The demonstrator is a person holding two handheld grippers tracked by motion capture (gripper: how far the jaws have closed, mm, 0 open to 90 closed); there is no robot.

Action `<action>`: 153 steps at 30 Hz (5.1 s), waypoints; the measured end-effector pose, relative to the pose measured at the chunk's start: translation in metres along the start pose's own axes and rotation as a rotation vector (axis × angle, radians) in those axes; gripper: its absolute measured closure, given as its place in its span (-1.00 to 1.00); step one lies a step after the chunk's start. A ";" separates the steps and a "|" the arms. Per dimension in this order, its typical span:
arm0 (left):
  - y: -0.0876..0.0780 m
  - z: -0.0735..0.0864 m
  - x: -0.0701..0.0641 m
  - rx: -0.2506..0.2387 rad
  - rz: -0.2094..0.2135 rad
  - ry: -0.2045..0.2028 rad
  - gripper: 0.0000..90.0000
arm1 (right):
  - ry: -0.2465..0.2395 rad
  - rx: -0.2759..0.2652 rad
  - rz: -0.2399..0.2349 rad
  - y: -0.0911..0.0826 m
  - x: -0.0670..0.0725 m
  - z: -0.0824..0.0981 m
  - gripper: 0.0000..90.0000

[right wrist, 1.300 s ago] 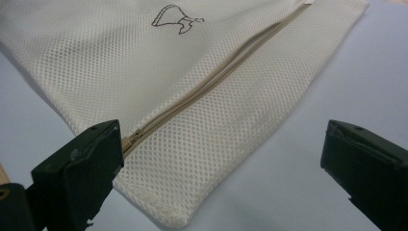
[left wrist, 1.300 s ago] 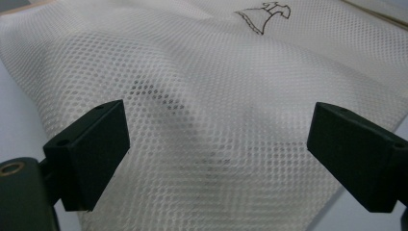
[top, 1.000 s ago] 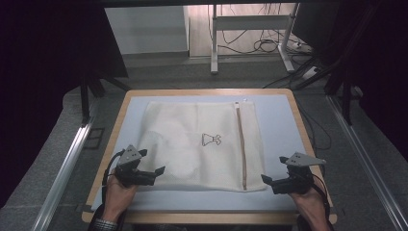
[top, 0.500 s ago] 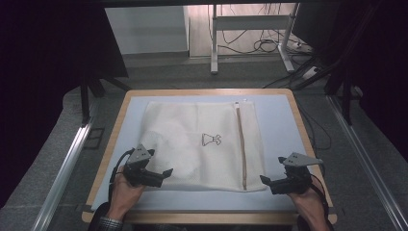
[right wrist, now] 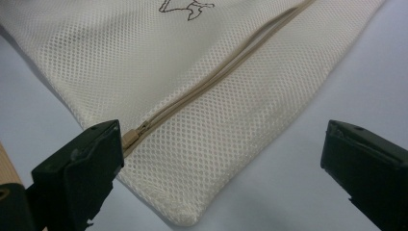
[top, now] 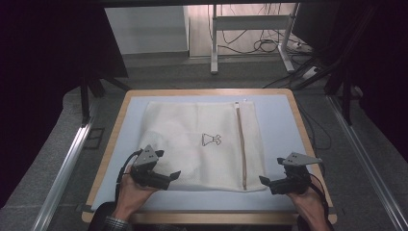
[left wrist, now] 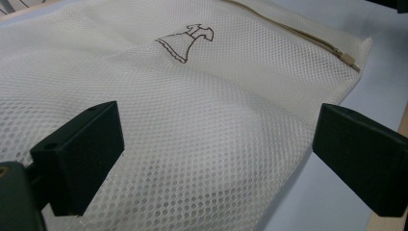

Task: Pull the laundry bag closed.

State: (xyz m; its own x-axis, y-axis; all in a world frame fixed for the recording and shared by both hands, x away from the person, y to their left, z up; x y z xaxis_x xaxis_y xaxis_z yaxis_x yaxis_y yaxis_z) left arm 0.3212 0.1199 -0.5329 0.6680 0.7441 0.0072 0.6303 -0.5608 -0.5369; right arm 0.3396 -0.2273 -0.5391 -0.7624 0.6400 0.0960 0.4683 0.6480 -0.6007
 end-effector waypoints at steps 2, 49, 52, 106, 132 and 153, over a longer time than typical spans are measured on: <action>0.002 0.000 -0.002 0.005 -0.004 0.013 -0.90 | 0.000 -0.002 -0.002 0.000 0.000 0.000 -0.96; 0.042 -0.017 -0.061 0.000 0.222 0.097 0.44 | -0.038 -0.018 0.012 0.000 0.001 -0.003 -0.97; 0.046 -0.017 -0.064 0.002 0.219 0.109 0.52 | -0.040 -0.017 0.011 0.000 0.001 -0.003 -0.97; 0.114 -0.014 -0.134 0.100 0.321 0.187 0.99 | -0.059 0.039 -0.019 0.011 0.011 0.002 -0.95; 0.133 -0.010 -0.139 0.130 0.301 0.210 0.98 | -0.077 0.143 -0.057 0.032 0.030 0.007 -0.80; 0.134 -0.008 -0.137 0.141 0.317 0.193 0.99 | -0.195 0.170 -0.134 0.048 0.051 0.002 0.38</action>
State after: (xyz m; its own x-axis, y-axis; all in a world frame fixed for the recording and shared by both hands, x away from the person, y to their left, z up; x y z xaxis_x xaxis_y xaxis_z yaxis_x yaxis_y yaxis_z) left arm 0.3171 -0.0602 -0.5985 0.8913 0.4526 -0.0266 0.3292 -0.6864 -0.6485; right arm 0.3223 -0.1640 -0.5645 -0.8914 0.4515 0.0390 0.2887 0.6320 -0.7192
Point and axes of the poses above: each handheld gripper's, and its own axes: y roughly forward along the jaws, z roughly out of its underside, x roughly to its left, the point moved 9 cm from there along y, roughly forward along the jaws, and after that the axes turned 6 degrees about -z, right-handed, at the moved point
